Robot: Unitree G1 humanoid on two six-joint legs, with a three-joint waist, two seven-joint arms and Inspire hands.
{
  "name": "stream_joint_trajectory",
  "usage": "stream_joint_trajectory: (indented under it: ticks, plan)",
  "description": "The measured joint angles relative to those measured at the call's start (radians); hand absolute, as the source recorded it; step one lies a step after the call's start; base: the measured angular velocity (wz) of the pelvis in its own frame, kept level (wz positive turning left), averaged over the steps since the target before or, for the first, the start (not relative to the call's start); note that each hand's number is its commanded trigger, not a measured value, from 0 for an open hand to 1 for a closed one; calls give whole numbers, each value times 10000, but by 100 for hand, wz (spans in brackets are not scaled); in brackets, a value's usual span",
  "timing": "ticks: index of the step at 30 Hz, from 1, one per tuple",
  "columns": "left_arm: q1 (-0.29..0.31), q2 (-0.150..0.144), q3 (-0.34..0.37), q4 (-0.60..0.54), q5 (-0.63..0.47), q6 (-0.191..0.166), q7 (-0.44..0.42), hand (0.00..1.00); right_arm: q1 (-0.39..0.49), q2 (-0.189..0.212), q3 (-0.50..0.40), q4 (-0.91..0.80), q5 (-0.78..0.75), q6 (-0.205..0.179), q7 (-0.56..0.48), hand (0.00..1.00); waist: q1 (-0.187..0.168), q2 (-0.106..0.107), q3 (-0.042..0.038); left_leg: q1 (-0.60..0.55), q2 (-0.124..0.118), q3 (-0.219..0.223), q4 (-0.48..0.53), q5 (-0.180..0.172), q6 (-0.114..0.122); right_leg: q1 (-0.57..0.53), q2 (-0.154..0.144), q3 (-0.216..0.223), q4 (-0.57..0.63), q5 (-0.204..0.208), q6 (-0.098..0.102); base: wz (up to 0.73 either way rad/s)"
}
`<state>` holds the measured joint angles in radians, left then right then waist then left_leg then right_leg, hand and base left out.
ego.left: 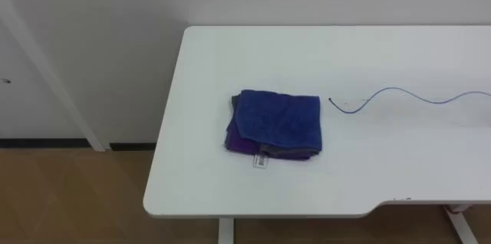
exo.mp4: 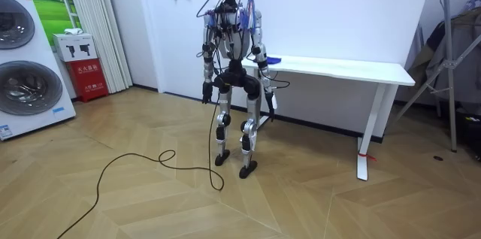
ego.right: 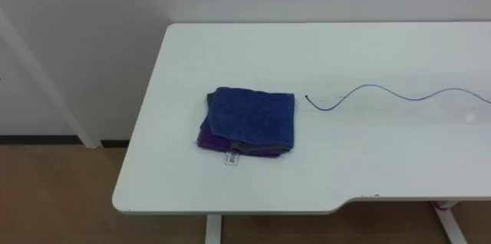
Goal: Wipe table
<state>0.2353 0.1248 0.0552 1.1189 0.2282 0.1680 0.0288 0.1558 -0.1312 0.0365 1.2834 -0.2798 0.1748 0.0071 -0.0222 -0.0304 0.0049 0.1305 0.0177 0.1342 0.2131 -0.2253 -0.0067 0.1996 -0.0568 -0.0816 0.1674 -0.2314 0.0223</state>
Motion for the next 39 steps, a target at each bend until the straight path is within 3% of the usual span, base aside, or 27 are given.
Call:
stream_joint_trajectory:
  ticks: [10,16,19,25,29,33,36,39]
  plan:
    - [-28,-2,21,-3,11,-83,31,0,-10,0,-7,-9,65,-28,154,0,27,49,-16,-31,8,-9,9,0,-1,-57,1,-10,20,-3,-3,0]
    - [-15,-20,219,-1,4,-64,71,0,-28,-1,-403,56,1105,-23,-136,0,20,50,-12,-57,3,28,-46,-1,-2,-111,-1,-7,-9,-3,-3,0]
    - [64,-21,330,-73,29,30,71,0,52,0,-1022,177,1767,-16,-448,0,-15,60,-23,-23,2,19,-87,0,-3,-98,1,4,-33,-4,-4,0]
    - [404,-16,1746,-429,19,251,77,0,253,-91,-3137,598,3920,16,-1113,0,-327,-79,-63,10,-4,-7,-120,1,-5,-50,1,-65,-5,-5,-2,2]
    - [523,80,2538,-462,46,270,92,0,263,-537,-5099,699,5364,79,-1670,0,-651,-336,-59,-48,-40,-18,-116,-1,0,-99,-38,-16,-2,-54,8,-3]
    - [538,453,2999,-521,27,227,102,0,101,-1527,-6430,372,5957,148,-2540,0,-855,-624,-59,-153,-56,5,-89,-1,5,-287,-56,4,24,-69,25,-2]
    - [620,517,3046,-991,23,202,334,0,-218,-2099,-6598,-695,5866,-10,-3553,0,-808,-806,-46,-176,-56,66,-147,1,8,-411,-37,142,59,-43,31,-11]
    - [609,523,2966,-1224,1,142,404,0,-714,-2421,-6608,-2103,5822,-182,-4285,0,-826,-862,-44,-213,-54,97,-163,1,12,-446,-26,143,49,13,44,-4]
